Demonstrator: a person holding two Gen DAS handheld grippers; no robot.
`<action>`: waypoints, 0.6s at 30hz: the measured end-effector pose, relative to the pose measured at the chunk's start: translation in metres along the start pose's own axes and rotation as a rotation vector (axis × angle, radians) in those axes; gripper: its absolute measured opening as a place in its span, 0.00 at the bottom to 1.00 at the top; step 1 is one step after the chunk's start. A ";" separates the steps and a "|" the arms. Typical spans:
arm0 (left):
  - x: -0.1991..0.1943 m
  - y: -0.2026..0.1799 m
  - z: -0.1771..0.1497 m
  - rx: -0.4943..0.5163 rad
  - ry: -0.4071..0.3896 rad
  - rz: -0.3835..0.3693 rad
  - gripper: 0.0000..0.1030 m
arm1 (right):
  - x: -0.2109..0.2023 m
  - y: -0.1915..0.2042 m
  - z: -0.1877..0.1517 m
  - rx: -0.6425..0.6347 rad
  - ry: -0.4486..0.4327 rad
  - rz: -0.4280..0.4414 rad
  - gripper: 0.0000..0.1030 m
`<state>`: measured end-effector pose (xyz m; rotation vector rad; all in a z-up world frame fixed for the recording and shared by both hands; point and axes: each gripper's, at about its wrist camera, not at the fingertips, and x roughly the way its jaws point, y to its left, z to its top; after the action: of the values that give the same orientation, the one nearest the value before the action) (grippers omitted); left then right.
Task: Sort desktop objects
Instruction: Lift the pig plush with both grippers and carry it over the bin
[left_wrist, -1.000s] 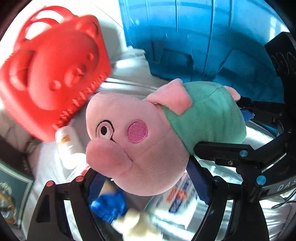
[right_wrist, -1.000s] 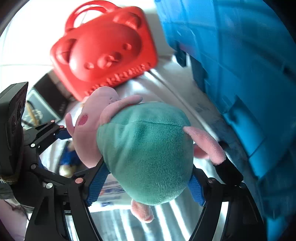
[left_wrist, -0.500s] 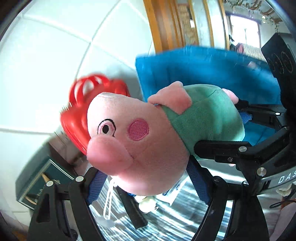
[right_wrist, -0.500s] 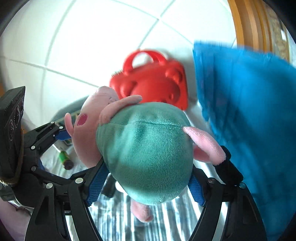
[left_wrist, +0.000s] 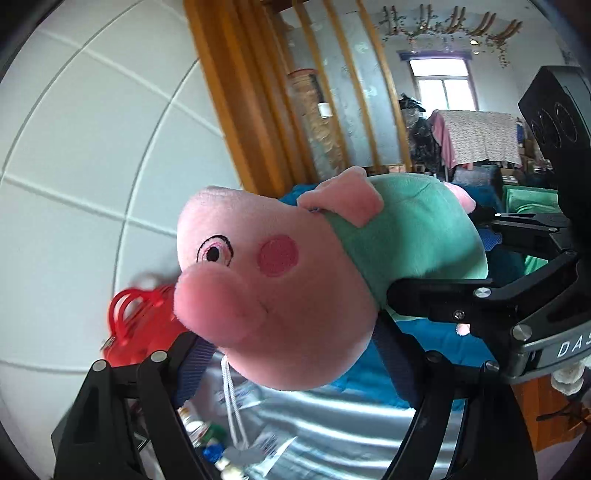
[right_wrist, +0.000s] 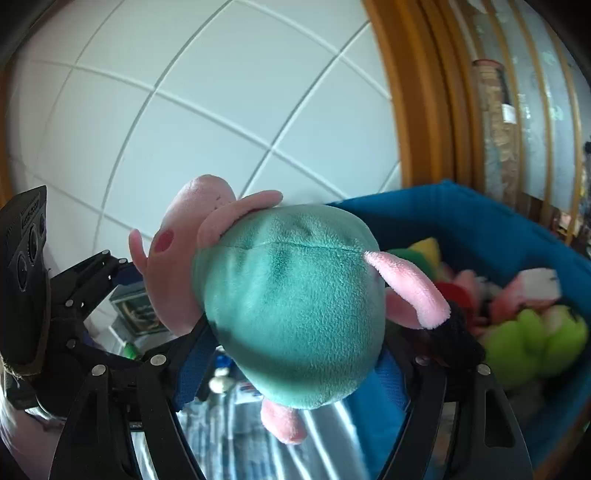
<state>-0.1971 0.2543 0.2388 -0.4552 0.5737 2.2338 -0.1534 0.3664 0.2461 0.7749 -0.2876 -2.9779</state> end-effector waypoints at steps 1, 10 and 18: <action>0.006 -0.011 0.012 0.007 0.000 -0.014 0.79 | -0.004 -0.014 0.005 0.013 -0.001 -0.013 0.76; 0.090 -0.099 0.074 0.033 0.115 -0.120 0.80 | -0.022 -0.142 0.008 0.117 0.069 -0.097 0.76; 0.152 -0.140 0.073 -0.002 0.379 -0.128 0.81 | 0.009 -0.211 -0.017 0.185 0.226 -0.063 0.77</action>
<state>-0.1982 0.4675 0.1896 -0.9013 0.7141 2.0368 -0.1533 0.5695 0.1870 1.1482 -0.5401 -2.9123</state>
